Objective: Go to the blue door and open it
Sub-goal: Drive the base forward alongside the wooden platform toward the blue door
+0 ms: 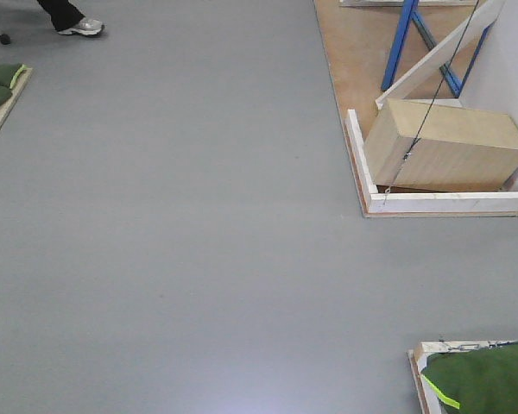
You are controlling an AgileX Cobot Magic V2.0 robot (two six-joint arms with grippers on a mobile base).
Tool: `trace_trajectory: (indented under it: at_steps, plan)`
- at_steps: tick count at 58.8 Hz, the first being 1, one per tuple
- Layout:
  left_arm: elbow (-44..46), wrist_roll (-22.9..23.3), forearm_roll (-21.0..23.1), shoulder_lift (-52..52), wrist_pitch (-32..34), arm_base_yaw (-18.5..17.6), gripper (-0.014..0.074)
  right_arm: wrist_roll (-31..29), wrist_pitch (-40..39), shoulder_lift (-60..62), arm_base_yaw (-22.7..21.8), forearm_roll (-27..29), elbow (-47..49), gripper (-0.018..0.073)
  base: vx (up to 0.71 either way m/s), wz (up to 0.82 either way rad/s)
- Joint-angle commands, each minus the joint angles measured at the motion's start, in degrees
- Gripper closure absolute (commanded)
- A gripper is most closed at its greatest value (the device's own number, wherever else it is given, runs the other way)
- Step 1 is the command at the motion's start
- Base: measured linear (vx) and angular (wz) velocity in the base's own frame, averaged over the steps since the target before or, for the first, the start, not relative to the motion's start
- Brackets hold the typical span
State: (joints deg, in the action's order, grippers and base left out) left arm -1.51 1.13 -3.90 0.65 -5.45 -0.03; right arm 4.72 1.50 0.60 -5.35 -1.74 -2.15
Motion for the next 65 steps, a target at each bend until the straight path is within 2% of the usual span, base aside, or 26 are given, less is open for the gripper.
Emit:
trace_trajectory:
  at_steps: [1,65]
  plan:
    - [1.11,0.37,0.1,0.8,4.79,-0.41,0.0524,-0.5,-4.62,0.78,-0.26,-0.66,0.34,0.0561,0.0,0.0]
    - [1.11,0.37,0.1,0.8,4.79,-0.41,0.0524,-0.5,-4.62,0.78,-0.26,-0.66,0.34,0.0561,0.05,0.0]
